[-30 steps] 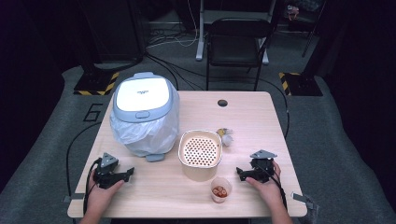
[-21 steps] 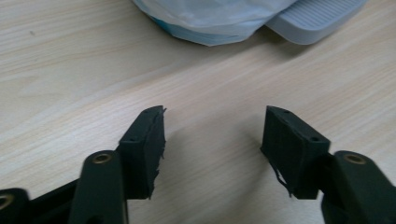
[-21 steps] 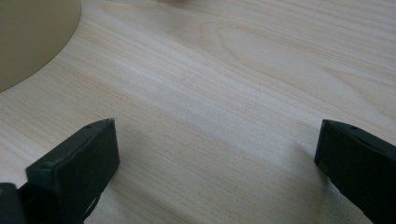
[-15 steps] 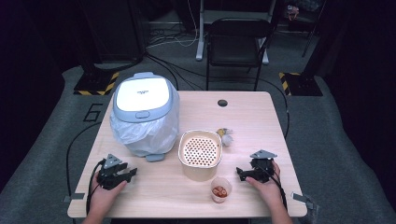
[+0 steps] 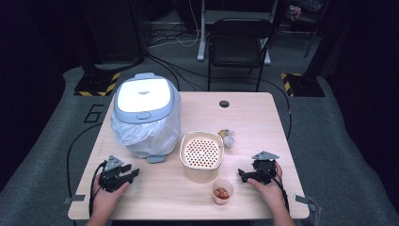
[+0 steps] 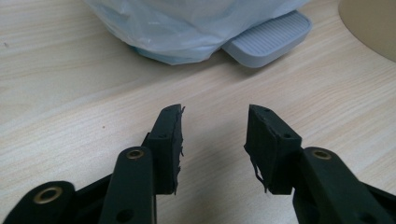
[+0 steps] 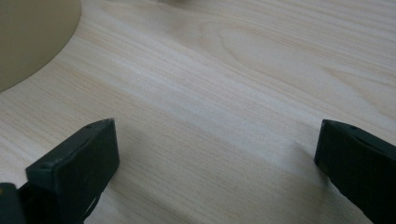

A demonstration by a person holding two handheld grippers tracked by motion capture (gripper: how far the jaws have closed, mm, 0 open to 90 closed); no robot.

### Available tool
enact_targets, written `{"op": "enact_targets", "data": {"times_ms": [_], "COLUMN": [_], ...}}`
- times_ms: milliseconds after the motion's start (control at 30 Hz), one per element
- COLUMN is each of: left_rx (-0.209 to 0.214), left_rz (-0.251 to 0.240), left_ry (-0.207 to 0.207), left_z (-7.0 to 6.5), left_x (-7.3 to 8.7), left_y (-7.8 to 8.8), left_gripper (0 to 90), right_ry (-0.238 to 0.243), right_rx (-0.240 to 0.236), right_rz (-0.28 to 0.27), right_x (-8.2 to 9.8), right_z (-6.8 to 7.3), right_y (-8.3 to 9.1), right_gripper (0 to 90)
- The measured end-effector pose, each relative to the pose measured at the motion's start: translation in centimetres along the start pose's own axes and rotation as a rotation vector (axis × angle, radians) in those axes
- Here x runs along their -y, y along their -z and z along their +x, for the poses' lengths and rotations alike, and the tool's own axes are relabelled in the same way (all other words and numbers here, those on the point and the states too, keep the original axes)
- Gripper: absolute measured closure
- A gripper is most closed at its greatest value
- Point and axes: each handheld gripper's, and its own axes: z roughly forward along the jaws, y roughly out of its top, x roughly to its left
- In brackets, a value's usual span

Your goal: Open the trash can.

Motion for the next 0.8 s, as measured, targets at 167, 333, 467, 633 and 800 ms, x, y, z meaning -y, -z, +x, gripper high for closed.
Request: {"op": "enact_targets", "data": {"times_ms": [167, 333, 467, 633, 800], "left_rx": [0.018, 0.036, 0.027, -0.018, 0.001], "left_rz": [-0.006, -0.015, -0.008, -0.015, -0.013], "left_ry": [-0.013, -0.043, -0.08, -0.173, -0.206], "left_z": [-0.6, -1.4, -2.0, -3.0, -4.4], "left_x": [-0.5, -1.1, -1.6, -2.3, -2.7], "left_y": [0.3, 0.4, 0.5, 0.4, -0.2], "left_gripper": [60.0, 61.5, 71.0, 82.1, 90.0], "right_ry": [0.0, -0.001, 0.0, 0.0, -0.001], "right_rx": [0.0, 0.0, 0.0, 0.0, 0.0], "right_rz": [-0.001, 0.0, 0.0, 0.0, 0.0], "right_x": [0.0, 0.0, 0.0, 0.0, 0.0], "right_z": [0.0, 0.0, 0.0, 0.0, 0.0], "right_y": [0.0, 0.0, 0.0, 0.0, 0.0], "right_gripper": [0.0, 0.0, 0.0, 0.0, 0.0]}}
